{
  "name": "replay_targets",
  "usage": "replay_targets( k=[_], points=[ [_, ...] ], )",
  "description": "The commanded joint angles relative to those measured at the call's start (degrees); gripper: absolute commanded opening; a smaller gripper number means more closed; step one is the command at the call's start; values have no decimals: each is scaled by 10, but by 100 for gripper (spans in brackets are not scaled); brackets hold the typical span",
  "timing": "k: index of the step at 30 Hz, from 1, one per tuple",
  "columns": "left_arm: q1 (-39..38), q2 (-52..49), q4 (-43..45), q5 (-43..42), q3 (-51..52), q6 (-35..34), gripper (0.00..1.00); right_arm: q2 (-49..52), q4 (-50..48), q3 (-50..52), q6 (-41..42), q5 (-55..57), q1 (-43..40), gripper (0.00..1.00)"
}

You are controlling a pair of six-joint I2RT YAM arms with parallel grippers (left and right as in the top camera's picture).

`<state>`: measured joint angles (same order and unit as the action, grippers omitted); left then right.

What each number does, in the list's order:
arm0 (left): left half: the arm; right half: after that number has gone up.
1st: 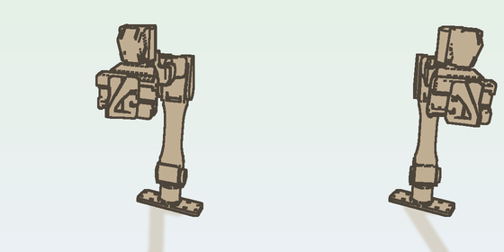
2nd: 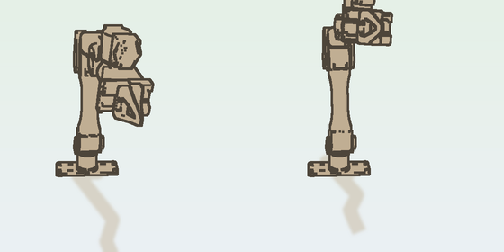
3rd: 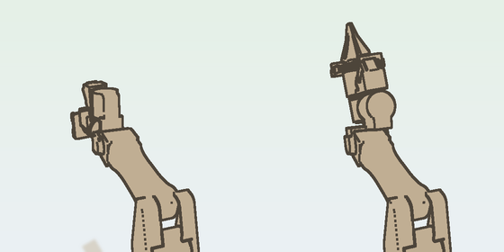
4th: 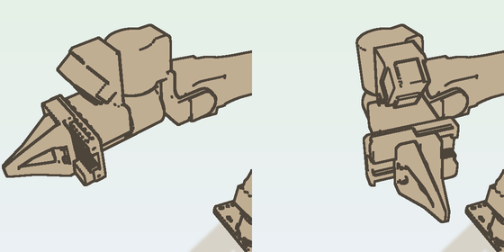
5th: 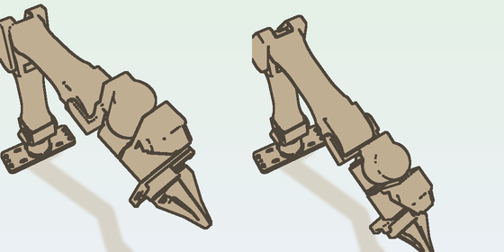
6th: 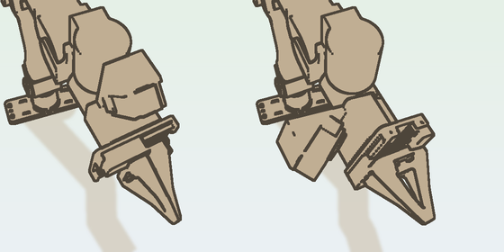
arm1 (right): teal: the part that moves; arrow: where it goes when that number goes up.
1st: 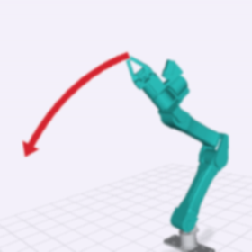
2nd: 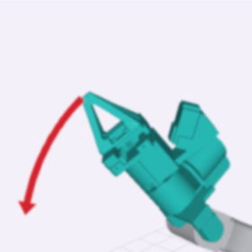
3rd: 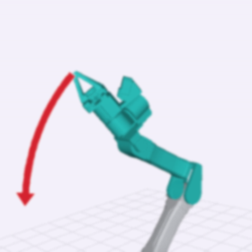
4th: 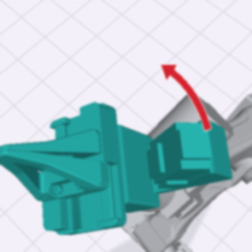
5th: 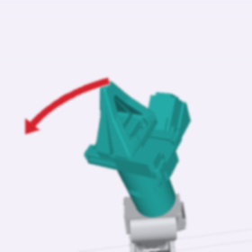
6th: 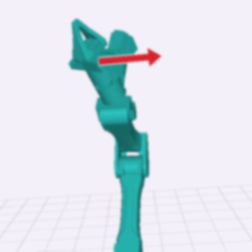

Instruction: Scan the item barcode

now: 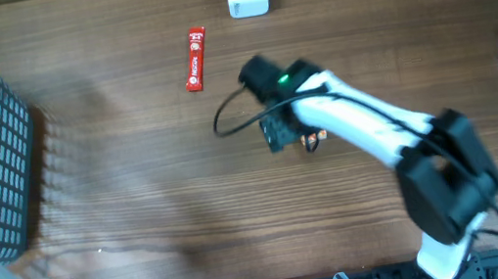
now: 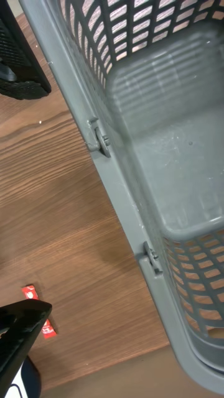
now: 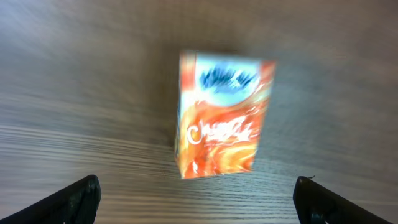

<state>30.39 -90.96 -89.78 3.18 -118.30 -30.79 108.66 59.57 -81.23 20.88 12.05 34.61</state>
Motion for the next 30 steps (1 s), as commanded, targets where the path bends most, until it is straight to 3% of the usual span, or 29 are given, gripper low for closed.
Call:
replay_targets(
  k=[1, 4, 6, 9, 13, 17, 23, 26, 30],
  points=[
    [3, -2, 1, 3, -2, -6, 100, -78, 1, -28, -55, -140, -79, 100],
    [3, -2, 1, 3, -2, -6, 100, -73, -9, -5, -155, -283, -161, 98],
    [3, -2, 1, 3, -2, -6, 100, -67, -28, 28, -203, -369, -208, 89],
    [3, -2, 1, 3, -2, -6, 100, -57, -82, 90, -230, -481, -264, 78],
    [3, -2, 1, 3, -2, -6, 100, -56, -174, 176, -234, -561, -295, 78],
    [3, -2, 2, 3, -2, -6, 100, -49, -267, 233, -175, -562, -294, 75],
    [3, -2, 1, 3, -2, -6, 100, -14, -309, 251, -140, -548, -294, 54],
    [3, -2, 2, 3, -2, -6, 100, -7, -296, 251, -132, -498, -294, 55],
    [3, -2, 1, 3, -2, -6, 100, -7, -282, 251, -128, -447, -294, 67]
  ],
)
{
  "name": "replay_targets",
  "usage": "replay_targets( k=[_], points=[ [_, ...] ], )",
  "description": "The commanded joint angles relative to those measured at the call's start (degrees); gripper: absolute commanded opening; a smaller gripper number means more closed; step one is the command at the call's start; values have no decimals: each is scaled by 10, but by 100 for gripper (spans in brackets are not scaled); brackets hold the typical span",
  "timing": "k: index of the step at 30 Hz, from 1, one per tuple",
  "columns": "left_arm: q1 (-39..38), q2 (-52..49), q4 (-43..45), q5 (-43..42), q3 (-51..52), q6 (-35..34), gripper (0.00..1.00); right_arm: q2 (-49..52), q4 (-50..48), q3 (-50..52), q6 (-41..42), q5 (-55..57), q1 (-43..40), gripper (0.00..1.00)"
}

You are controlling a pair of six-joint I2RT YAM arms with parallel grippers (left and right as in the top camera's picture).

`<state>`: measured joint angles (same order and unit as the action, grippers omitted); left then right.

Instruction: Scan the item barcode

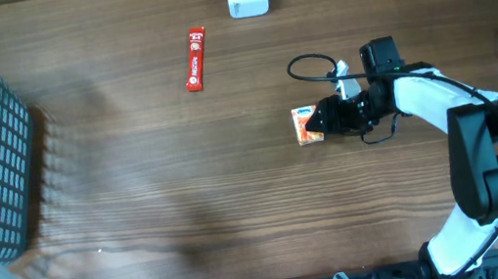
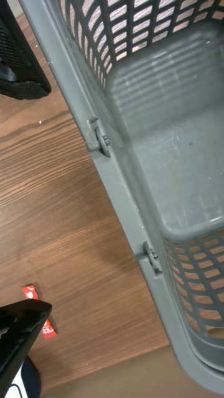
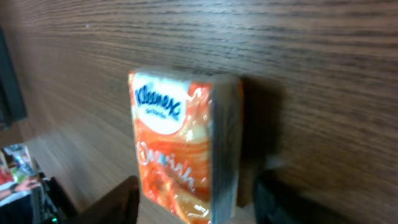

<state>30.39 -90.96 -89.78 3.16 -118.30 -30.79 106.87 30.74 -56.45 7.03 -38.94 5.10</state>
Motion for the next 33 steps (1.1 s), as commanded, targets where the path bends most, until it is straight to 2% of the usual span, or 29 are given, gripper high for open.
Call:
replay_targets(
  k=[1, 5, 8, 11, 15, 16, 22, 26, 33],
  points=[
    [3, -2, 1, 4, -2, -6, 100, 11, 6, 3, 11, 64, 1, 69],
    [3, -2, 1, 4, -2, -6, 100, 17, 1, 3, 22, 64, 2, 68],
    [3, -2, 1, 4, -2, -6, 100, 33, -11, 6, 25, 64, 7, 62],
    [3, -2, 1, 4, -2, -6, 100, 53, -20, 6, 36, 64, 11, 46],
    [3, -2, 1, 4, -2, -6, 100, 62, -38, 6, 52, 59, 12, 19],
    [3, -2, 1, 4, -2, -6, 100, 62, -43, 5, 54, 59, 12, 6],
    [3, -2, 2, 4, -2, -6, 100, 59, -51, -10, 82, 62, 12, 4],
    [3, -2, 2, 4, -2, -6, 100, 38, -1, -91, 81, 87, 12, 4],
    [3, -2, 1, 4, -2, -6, 100, 23, 99, -319, 80, 244, 34, 4]
  ],
)
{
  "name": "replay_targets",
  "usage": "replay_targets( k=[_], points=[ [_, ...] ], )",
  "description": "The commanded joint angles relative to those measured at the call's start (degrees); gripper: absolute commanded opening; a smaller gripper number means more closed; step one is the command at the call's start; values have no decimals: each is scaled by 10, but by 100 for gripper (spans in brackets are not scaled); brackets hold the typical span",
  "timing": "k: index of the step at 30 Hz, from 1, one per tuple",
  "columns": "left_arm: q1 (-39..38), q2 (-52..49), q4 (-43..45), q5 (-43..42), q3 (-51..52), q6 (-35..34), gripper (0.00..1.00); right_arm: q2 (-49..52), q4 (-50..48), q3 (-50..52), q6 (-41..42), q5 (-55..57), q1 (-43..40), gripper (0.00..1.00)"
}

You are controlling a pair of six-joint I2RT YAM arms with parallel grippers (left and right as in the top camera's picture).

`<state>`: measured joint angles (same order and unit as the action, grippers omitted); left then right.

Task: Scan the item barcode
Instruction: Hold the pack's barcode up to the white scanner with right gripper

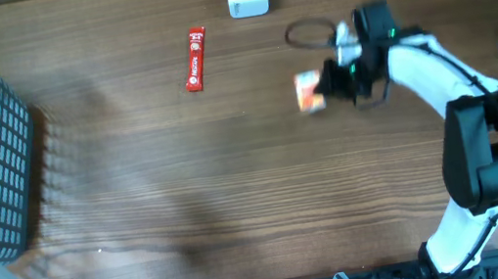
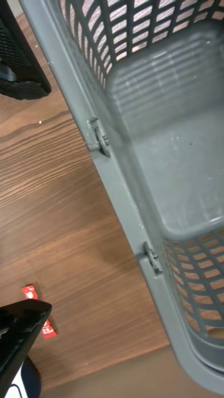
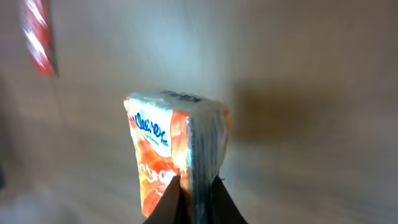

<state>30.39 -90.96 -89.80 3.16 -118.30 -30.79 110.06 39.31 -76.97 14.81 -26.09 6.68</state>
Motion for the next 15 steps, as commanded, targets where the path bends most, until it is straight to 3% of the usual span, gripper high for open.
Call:
replay_targets(
  k=[1, 4, 9, 15],
  points=[
    [3, -2, 2, 4, -2, -6, 100, -9, 13, -141, 2, 137, 27, 4],
    [3, -2, 2, 4, -2, -6, 100, -8, -21, -194, 8, 208, 59, 4],
    [3, -2, 2, 4, -2, -6, 100, 4, -154, -199, 21, 331, 121, 4],
    [3, -2, 2, 4, -2, -6, 100, 72, -276, -199, 30, 380, 156, 4]
  ],
)
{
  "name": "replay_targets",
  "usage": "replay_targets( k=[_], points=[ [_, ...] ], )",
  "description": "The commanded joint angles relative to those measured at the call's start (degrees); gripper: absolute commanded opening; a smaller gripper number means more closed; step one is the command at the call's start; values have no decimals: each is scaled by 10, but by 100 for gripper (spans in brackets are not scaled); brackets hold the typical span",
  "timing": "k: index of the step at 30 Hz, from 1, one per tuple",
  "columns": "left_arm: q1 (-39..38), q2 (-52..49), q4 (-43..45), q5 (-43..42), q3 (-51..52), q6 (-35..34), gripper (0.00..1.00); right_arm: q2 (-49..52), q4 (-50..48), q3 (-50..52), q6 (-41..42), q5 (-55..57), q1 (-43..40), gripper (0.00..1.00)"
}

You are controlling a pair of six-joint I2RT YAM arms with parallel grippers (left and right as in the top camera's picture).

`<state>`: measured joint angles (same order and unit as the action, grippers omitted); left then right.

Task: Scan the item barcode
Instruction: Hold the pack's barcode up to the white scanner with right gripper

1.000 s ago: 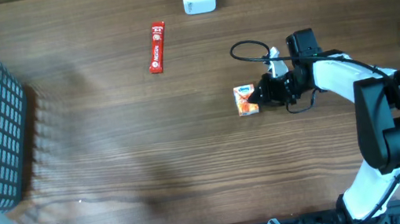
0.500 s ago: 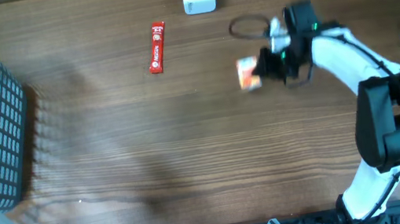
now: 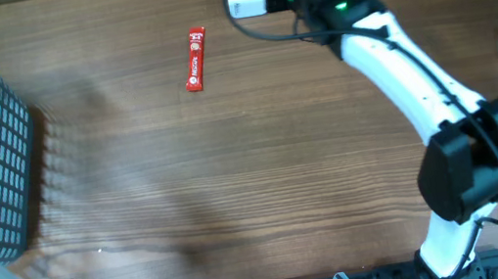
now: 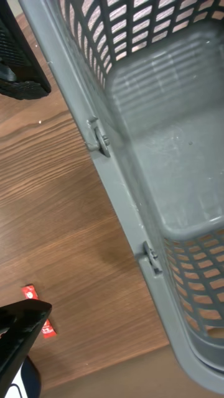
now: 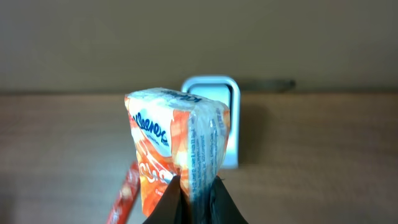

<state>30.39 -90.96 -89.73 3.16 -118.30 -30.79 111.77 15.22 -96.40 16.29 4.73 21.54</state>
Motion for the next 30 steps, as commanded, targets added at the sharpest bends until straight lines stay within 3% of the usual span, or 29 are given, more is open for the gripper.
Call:
replay_targets(
  k=[1, 10, 17, 26, 30],
  points=[
    [3, -2, 1, 4, -2, -6, 100, 66, -47, -5, 20, 75, 8, 4],
    [3, -2, 1, 4, -2, -6, 100, 160, -187, -5, 23, 76, 7, 4],
    [3, -2, 1, 4, -2, -6, 100, 170, -210, -5, 48, 96, 7, 4],
    [3, -2, 1, 4, -2, -6, 100, 165, -76, -102, 52, 107, -13, 4],
    [3, -2, 1, 4, -2, -6, 100, 146, -4, -136, 99, 120, -34, 4]
  ],
)
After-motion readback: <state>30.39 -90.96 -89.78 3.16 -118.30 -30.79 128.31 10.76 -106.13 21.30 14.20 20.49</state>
